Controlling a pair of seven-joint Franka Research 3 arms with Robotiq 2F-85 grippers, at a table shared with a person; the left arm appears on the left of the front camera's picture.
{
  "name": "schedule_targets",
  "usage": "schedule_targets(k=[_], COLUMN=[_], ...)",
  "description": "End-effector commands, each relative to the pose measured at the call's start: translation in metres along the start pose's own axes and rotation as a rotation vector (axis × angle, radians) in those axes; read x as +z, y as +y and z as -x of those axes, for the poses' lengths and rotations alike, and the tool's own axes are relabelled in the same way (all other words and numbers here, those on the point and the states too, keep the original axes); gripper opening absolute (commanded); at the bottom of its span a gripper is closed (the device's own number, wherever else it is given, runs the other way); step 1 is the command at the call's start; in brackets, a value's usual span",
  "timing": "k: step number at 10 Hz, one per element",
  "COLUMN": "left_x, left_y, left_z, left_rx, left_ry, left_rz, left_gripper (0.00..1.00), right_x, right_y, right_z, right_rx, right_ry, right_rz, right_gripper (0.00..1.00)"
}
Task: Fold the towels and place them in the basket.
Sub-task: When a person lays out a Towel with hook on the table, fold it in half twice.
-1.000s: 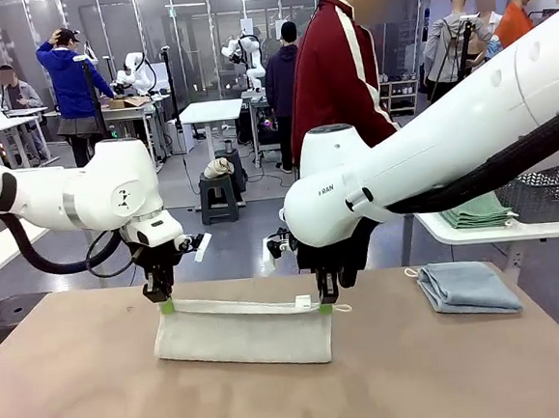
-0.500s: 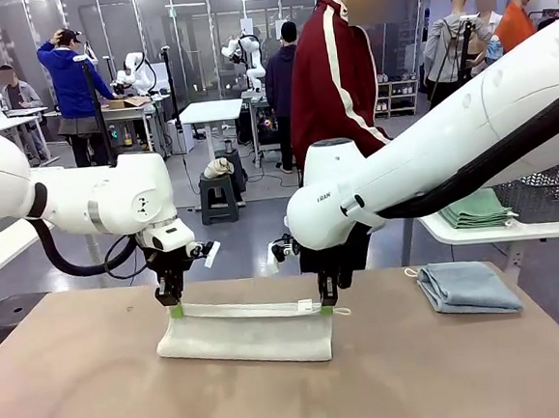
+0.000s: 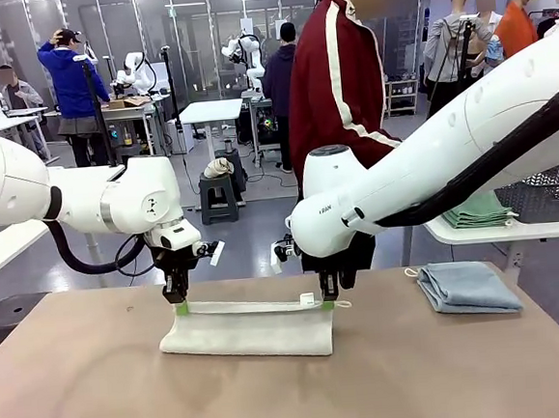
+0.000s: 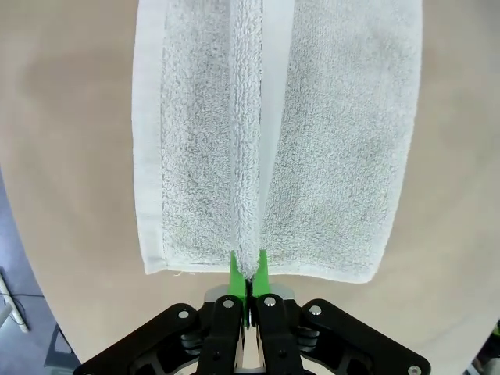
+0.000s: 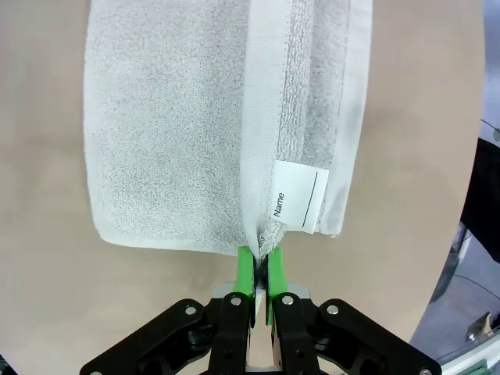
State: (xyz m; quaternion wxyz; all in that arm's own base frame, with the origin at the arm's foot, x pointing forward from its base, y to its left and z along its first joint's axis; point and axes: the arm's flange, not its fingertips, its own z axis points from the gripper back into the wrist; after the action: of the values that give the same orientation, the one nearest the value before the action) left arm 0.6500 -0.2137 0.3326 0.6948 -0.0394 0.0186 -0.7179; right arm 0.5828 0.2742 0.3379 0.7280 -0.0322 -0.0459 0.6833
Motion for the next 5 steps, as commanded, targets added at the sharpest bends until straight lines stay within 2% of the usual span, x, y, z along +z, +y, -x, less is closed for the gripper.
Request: schedule_targets(k=[1, 3, 4, 5], left_x=[0.0011, -0.0051, -0.0063, -0.0066], left_y=[0.0145, 0.0228, 0.0225, 0.0212], left_z=[0.003, 0.0024, 0.0026, 0.004], left_rx=[0.026, 0.045, 0.049, 0.062], left_ry=[0.039, 0.037, 0.031, 0.026], left_rz=[0.036, 0.053, 0.049, 0.035], left_gripper=[0.03, 0.03, 0.22, 0.22], right_x=[-0.0039, -0.0069, -0.0075, -0.0069], right_y=[-0.0116, -0.0152, -0.0144, -0.0133], right_z=[0.0044, 0.005, 0.0034, 0.0023], right_rx=[-0.032, -0.032, -0.03, -0.027], right_ry=[0.023, 0.018, 0.013, 0.009], right_rz=[0.009, 0.012, 0.012, 0.017], right_gripper=[0.08, 0.08, 0.28, 0.28])
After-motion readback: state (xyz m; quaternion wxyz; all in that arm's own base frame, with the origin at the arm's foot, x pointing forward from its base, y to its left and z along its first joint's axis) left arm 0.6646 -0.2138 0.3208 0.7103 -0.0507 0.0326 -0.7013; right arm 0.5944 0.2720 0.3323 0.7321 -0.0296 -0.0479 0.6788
